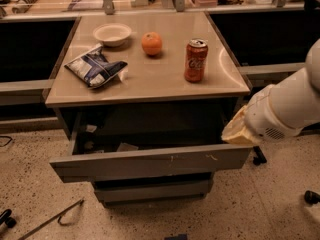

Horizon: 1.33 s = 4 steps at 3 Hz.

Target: Close top drawer

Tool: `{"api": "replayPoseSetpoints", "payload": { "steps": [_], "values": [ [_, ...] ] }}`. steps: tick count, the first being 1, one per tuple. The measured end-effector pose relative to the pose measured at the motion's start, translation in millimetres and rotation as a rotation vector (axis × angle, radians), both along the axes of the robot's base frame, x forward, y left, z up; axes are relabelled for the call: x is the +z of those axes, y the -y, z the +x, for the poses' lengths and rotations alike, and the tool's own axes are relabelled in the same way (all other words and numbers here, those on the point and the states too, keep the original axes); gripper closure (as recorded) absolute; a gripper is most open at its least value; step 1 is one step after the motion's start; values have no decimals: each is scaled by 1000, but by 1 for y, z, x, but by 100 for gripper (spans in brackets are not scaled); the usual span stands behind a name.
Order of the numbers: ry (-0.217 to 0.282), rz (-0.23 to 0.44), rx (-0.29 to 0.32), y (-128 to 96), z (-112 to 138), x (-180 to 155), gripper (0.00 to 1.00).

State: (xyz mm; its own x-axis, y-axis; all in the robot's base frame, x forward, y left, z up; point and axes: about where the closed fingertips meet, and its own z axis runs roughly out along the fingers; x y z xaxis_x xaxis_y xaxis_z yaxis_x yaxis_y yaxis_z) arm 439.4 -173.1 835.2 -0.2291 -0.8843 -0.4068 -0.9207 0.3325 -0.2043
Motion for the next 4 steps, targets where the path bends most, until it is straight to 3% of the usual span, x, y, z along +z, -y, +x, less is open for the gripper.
{"api": "replayPoseSetpoints", "payload": {
  "steps": [2, 3, 4],
  "values": [
    [-164, 58, 40, -30, -5, -117, 100],
    [-230, 76, 49, -39, -10, -154, 100],
    [-230, 76, 49, -39, -10, -154, 100]
  ]
}}
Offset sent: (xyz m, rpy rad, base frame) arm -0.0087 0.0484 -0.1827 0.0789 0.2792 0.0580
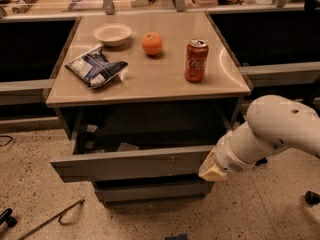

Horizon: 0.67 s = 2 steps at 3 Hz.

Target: Close top drawer

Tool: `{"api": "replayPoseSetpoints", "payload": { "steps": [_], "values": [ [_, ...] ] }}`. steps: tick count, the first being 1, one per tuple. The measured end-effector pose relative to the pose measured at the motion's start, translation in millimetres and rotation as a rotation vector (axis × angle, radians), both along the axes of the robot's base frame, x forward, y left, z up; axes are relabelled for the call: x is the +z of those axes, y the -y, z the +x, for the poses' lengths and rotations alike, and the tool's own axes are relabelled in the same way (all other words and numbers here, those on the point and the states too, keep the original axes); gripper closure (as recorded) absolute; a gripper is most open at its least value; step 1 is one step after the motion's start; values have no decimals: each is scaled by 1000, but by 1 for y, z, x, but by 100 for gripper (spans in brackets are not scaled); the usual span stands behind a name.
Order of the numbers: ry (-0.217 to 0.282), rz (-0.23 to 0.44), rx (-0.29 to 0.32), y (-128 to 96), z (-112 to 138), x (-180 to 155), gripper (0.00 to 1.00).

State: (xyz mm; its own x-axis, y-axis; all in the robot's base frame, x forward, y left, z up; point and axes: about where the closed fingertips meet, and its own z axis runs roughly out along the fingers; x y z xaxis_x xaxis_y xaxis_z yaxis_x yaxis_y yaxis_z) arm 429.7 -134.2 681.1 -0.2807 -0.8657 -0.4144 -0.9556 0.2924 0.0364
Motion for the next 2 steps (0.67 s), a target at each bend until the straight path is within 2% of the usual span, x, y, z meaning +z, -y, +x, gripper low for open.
{"api": "replayPoseSetpoints", "payload": {
  "steps": [1, 2],
  "values": [
    [12, -29, 15, 2, 0, -3, 100],
    [99, -78, 96, 2, 13, -19, 100]
  ]
}}
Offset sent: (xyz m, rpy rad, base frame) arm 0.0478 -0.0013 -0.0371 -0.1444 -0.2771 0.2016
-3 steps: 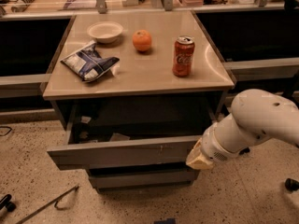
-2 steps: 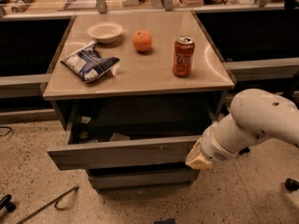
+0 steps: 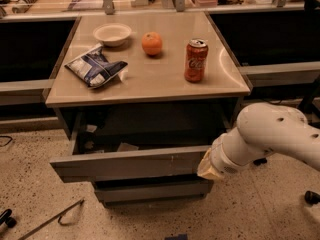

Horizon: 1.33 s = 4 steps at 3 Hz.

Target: Close top drawer

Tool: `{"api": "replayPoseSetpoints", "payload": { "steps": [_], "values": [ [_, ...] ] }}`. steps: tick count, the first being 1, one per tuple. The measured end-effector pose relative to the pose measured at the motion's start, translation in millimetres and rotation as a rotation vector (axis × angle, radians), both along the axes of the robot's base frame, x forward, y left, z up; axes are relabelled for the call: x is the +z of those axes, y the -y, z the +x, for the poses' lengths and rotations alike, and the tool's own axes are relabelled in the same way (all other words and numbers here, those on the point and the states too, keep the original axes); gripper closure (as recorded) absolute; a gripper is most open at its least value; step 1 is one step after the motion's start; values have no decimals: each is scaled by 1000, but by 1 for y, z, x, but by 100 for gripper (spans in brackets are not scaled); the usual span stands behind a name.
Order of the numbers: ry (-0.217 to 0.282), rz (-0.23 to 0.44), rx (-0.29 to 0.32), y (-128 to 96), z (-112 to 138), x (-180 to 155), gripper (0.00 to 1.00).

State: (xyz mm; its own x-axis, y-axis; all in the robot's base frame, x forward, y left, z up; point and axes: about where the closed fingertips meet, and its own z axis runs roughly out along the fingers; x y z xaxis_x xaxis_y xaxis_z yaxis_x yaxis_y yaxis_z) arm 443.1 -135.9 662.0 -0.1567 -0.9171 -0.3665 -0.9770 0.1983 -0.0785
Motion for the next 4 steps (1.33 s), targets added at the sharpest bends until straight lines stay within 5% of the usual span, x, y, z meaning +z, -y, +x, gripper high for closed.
{"api": "replayPoseSetpoints", "payload": {
  "steps": [2, 4],
  "values": [
    [264, 39, 115, -13, 41, -12, 100],
    [408, 119, 127, -20, 81, -15, 100]
  ]
}}
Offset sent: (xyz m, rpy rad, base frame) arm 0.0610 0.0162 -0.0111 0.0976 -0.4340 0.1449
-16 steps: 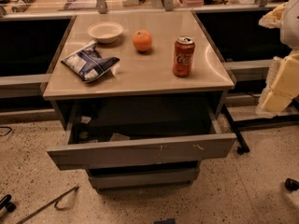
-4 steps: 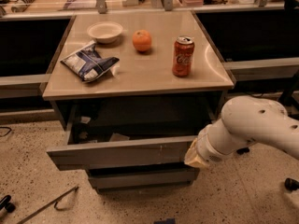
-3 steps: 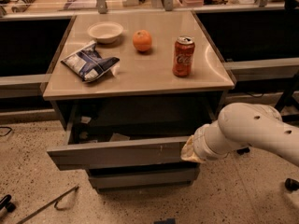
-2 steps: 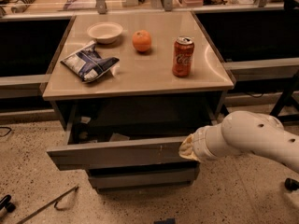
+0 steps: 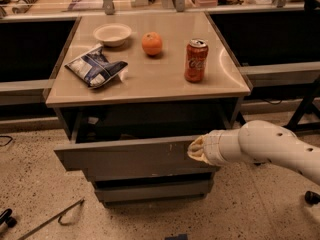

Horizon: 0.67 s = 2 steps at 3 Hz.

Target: Close top drawer

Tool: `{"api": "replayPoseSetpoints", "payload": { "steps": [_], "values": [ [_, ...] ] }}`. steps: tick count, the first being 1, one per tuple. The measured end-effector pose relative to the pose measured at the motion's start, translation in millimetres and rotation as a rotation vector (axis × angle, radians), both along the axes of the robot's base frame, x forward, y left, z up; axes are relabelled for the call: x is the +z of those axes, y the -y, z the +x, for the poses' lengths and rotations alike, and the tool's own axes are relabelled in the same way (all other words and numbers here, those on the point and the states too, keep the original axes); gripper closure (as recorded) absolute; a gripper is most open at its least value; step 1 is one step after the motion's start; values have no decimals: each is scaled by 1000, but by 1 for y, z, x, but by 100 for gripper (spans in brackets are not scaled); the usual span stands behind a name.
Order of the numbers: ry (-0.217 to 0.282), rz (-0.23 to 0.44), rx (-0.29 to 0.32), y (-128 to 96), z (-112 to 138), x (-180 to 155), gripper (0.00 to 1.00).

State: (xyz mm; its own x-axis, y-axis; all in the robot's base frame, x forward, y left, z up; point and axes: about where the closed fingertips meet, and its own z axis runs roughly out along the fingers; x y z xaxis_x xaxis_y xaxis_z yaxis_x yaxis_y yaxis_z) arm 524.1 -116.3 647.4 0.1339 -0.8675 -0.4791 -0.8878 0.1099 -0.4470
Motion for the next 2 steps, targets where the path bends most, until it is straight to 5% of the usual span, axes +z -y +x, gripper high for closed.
{"api": "replayPoseSetpoints", "payload": {
  "steps": [2],
  "values": [
    [30, 46, -28, 3, 55, -14, 100]
  ]
}}
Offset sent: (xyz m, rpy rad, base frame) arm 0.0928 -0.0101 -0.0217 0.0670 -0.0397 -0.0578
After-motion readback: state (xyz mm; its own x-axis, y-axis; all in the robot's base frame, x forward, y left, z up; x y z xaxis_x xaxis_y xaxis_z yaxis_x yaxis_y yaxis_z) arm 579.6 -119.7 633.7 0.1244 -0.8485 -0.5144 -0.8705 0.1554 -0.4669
